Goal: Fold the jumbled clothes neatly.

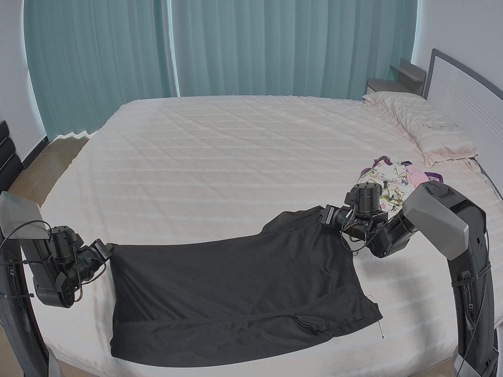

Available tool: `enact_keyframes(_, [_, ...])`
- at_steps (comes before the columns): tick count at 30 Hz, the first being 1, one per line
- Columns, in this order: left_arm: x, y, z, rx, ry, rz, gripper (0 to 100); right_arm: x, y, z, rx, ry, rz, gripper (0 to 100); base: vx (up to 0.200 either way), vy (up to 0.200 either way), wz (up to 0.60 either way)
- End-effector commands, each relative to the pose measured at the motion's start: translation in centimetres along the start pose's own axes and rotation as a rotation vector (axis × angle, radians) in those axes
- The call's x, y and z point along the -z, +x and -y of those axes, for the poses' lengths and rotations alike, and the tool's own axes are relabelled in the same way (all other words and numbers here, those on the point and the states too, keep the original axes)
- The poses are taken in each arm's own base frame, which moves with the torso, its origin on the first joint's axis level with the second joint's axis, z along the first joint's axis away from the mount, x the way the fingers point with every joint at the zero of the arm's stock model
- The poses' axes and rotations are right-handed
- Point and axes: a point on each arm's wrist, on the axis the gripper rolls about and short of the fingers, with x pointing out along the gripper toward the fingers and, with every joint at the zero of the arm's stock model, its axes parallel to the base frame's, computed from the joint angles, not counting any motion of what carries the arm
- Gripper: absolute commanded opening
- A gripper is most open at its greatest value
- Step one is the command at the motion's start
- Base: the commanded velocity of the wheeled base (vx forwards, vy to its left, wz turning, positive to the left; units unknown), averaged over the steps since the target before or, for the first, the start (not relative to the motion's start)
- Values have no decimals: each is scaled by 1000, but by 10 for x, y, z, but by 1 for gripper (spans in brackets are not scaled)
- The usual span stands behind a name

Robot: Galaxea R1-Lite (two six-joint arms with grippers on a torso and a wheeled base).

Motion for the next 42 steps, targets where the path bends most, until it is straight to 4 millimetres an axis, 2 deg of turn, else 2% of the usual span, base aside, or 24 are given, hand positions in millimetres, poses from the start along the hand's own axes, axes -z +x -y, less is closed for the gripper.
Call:
enact_keyframes(1, [-1, -7, 6, 8, 18, -1, 0, -11, -17, -7, -17, 8, 5, 0, 0, 0, 0])
enact_keyframes(6, [1, -9, 5, 3, 78, -6, 0, -17, -39, -11, -25, 18, -15, 0, 0, 0, 0])
enact_keyframes(12, [-2, -16, 7, -3, 99, -2, 0, -4, -50, -5, -24, 24, -62, 0, 0, 0, 0])
enact_keyframes(19, [-2, -24, 9, -6, 100, 2, 0, -4, -51, -4, -39, 23, -20, 0, 0, 0, 0])
enact_keyframes(34, [-11, -32, 4, -27, 90, 35, 0, -9, -38, -5, -67, 13, 53, 0, 0, 0, 0])
enact_keyframes(39, [-8, -38, 4, -33, 85, 20, 0, -6, -41, -4, -70, 11, 60, 0, 0, 0, 0])
enact_keyframes(42, [-6, -42, 4, -39, 87, 8, 0, -4, -51, -1, -63, 6, 35, 0, 0, 0, 0])
